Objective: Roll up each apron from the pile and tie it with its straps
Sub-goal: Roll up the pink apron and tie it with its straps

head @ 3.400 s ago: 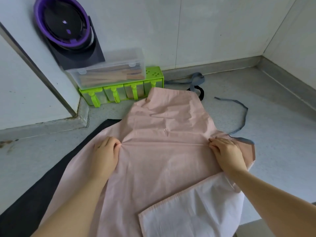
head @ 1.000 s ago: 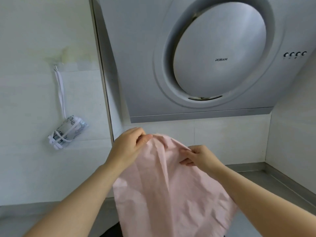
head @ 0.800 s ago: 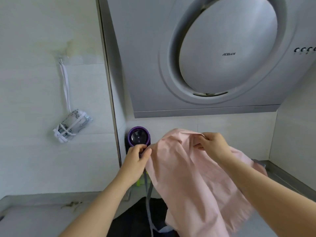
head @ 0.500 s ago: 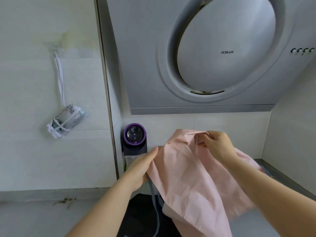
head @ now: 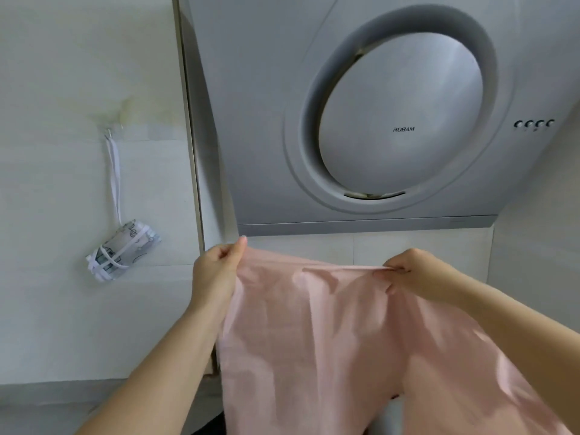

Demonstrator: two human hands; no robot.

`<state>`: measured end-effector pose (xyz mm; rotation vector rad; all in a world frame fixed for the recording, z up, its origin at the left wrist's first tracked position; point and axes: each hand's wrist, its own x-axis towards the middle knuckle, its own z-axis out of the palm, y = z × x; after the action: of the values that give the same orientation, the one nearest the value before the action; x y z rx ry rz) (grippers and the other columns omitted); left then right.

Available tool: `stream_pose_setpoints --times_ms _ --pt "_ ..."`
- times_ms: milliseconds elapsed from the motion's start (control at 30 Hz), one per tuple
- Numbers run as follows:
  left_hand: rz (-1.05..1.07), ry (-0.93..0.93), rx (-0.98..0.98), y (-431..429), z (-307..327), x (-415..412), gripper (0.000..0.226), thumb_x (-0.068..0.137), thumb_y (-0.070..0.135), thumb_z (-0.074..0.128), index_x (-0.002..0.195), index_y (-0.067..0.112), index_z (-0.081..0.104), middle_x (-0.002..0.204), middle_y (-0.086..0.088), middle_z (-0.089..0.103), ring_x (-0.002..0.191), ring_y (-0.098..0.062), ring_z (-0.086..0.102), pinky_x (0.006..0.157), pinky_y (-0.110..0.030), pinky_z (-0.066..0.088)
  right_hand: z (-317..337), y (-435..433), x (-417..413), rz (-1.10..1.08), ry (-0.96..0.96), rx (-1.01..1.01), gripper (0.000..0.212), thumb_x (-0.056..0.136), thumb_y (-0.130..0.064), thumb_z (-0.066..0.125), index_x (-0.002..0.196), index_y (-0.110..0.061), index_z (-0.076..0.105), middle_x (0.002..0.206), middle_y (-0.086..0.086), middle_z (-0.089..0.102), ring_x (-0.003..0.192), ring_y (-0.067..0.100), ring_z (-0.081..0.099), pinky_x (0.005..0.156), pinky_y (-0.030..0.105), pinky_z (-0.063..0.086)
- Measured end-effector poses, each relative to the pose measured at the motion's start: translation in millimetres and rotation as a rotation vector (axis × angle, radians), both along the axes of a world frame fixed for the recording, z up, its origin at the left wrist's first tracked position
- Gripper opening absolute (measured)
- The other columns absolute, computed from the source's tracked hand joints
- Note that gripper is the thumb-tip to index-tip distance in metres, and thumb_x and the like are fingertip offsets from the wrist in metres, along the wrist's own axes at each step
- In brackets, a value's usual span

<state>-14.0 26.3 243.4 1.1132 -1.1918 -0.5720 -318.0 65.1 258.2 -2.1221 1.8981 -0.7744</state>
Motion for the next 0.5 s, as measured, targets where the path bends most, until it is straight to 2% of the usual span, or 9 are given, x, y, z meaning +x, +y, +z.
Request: stream_pose_setpoints --times_ms 67,133,200,267,333,400,433,467,500 --pt "0.093 -0.238 -0.067 -3.8 15.1 11.9 0.025 0.088 0.039 0.064 0.084 0.014 0.064 0.074 0.007 0.061 0.070 -0.010 0.058 0.058 -0.015 0.037 11.7 3.0 0.6 0.065 0.002 0.151 0.033 0.093 -0.029 0.059 0.078 0.001 0.064 0.069 -0.005 0.073 0.067 0.005 0.069 0.066 0.019 0.048" --pt "0.150 -0.467 -0.040 -9.5 29.5 24.1 0.028 0.088 0.044 0.062 0.084 0.017 0.064 0.073 0.007 0.063 0.076 -0.014 0.061 0.060 -0.021 0.039 19.3 5.0 4.9 0.114 -0.030 0.228 0.033 0.093 -0.029 0.058 0.079 0.001 0.065 0.073 0.000 0.074 0.072 0.010 0.071 0.072 0.021 0.052" --pt "0.303 -0.692 0.004 -13.9 36.9 29.8 0.032 0.089 0.050 0.056 0.087 0.020 0.066 0.084 0.002 0.066 0.089 -0.022 0.062 0.069 -0.030 0.041 21.6 6.1 13.1 0.115 -0.080 0.239 0.033 0.094 -0.030 0.057 0.081 -0.001 0.067 0.073 0.006 0.074 0.070 0.013 0.072 0.072 0.023 0.055" --pt "0.418 -0.878 -0.187 -7.3 37.6 17.5 0.043 0.087 0.060 0.049 0.097 0.024 0.069 0.106 -0.002 0.064 0.101 -0.028 0.058 0.089 -0.038 0.040 18.9 6.9 25.2 0.100 -0.107 0.225 0.034 0.094 -0.031 0.055 0.081 -0.002 0.067 0.072 0.008 0.074 0.071 0.017 0.072 0.078 0.027 0.057" --pt "0.176 -1.070 -0.337 11.8 29.7 -17.0 0.066 0.078 0.073 0.039 0.122 0.029 0.060 0.125 0.004 0.058 0.119 -0.023 0.051 0.107 -0.045 0.030 13.9 6.5 40.4 0.118 -0.110 0.230 0.032 0.094 -0.030 0.053 0.074 -0.007 0.065 0.070 0.007 0.073 0.077 0.023 0.072 0.081 0.030 0.057" --pt "-0.103 -1.260 -0.201 21.0 12.0 -48.1 0.068 0.082 0.069 0.047 0.138 0.031 0.043 0.133 0.011 0.051 0.129 -0.015 0.042 0.113 -0.041 0.019 9.7 7.3 55.5 0.155 -0.114 0.239 0.029 0.094 -0.026 0.053 0.073 -0.010 0.065 0.070 0.008 0.072 0.076 0.022 0.072 0.078 0.028 0.057" --pt "-0.195 -1.284 -0.113 19.1 2.6 -57.2 0.056 0.087 0.059 0.052 0.134 0.029 0.047 0.126 0.010 0.056 0.122 -0.016 0.046 0.109 -0.035 0.024 6.4 8.0 59.2 0.166 -0.122 0.250 0.028 0.093 -0.024 0.053 0.073 -0.010 0.065 0.070 0.009 0.072 0.073 0.021 0.072 0.076 0.028 0.057" --pt "-0.250 -1.251 -0.078 15.1 -1.0 -58.2 0.038 0.091 0.049 0.054 0.119 0.024 0.057 0.112 0.006 0.063 0.110 -0.019 0.052 0.099 -0.032 0.034 4.8 7.2 61.0 0.177 -0.134 0.256 0.027 0.093 -0.021 0.053 0.070 -0.010 0.063 0.072 0.011 0.072 0.073 0.020 0.071 0.076 0.028 0.057" --pt "-0.279 -1.213 -0.095 9.6 -2.6 -55.4 0.030 0.094 0.043 0.053 0.103 0.017 0.062 0.098 0.004 0.065 0.097 -0.022 0.056 0.089 -0.034 0.042 2.3 6.3 59.2 0.181 -0.152 0.258 0.025 0.092 -0.018 0.054 0.069 -0.010 0.060 0.074 0.012 0.072 0.074 0.021 0.071 0.076 0.029 0.057"
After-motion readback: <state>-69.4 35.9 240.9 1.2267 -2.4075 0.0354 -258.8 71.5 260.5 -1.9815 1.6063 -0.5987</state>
